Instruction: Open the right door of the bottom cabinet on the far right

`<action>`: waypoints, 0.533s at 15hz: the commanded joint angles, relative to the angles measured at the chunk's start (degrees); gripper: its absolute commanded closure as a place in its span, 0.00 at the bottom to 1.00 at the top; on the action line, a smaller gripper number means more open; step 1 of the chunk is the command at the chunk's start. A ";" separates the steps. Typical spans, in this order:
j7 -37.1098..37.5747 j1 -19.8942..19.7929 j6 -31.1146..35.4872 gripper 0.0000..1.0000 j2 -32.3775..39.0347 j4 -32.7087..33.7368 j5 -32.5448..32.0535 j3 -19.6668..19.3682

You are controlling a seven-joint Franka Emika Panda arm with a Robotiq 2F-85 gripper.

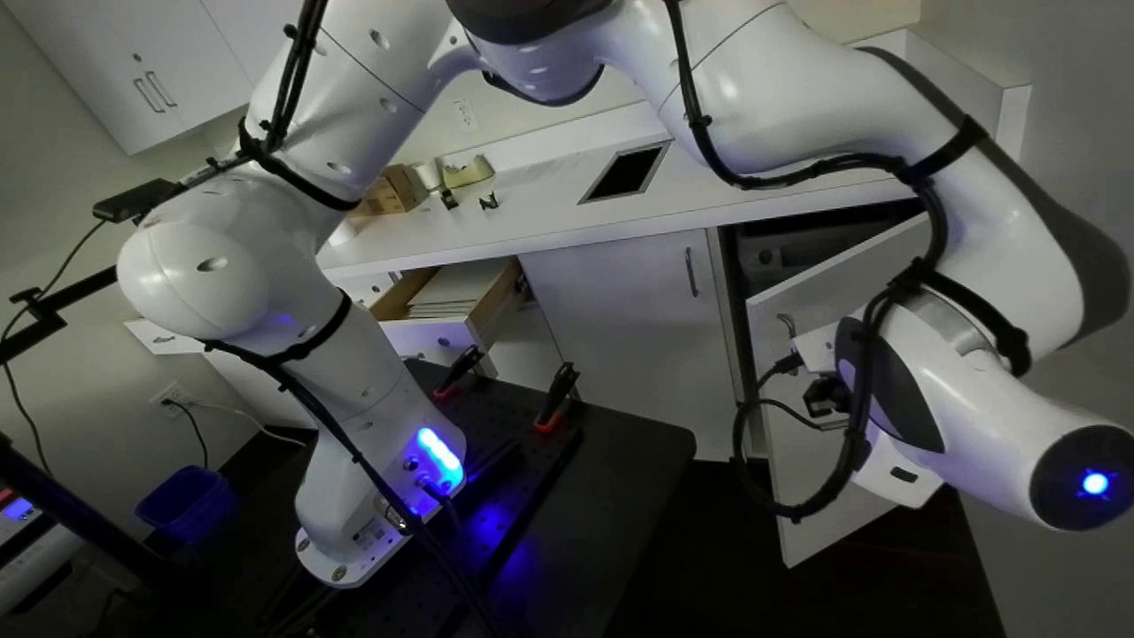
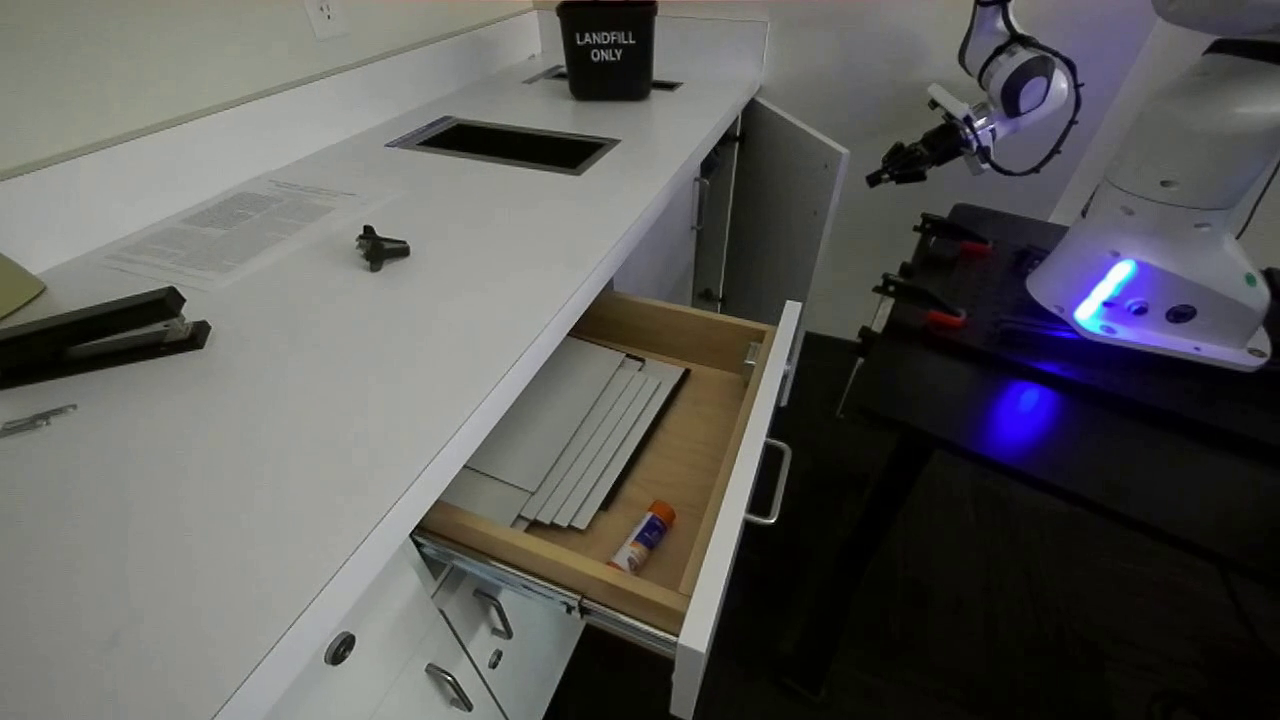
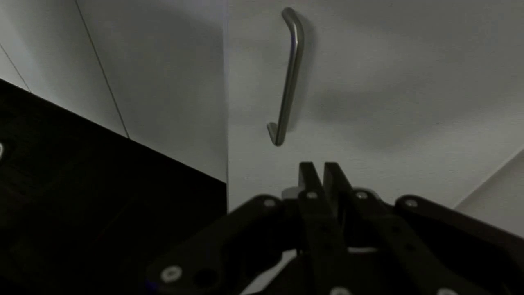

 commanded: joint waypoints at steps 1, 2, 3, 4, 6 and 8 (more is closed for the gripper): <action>0.90 -3.11 1.41 0.97 -0.03 4.47 -5.39 1.17; 0.74 -3.61 1.32 0.97 -0.34 5.08 -7.03 1.54; 0.78 -4.03 0.63 0.63 -0.76 5.60 -9.01 2.00; 0.62 -4.36 0.12 0.62 -1.22 5.99 -10.91 2.42; 0.08 -4.25 -0.13 0.49 -2.48 5.98 -13.87 3.06; -0.21 -4.09 0.12 0.34 -3.46 6.01 -15.93 4.01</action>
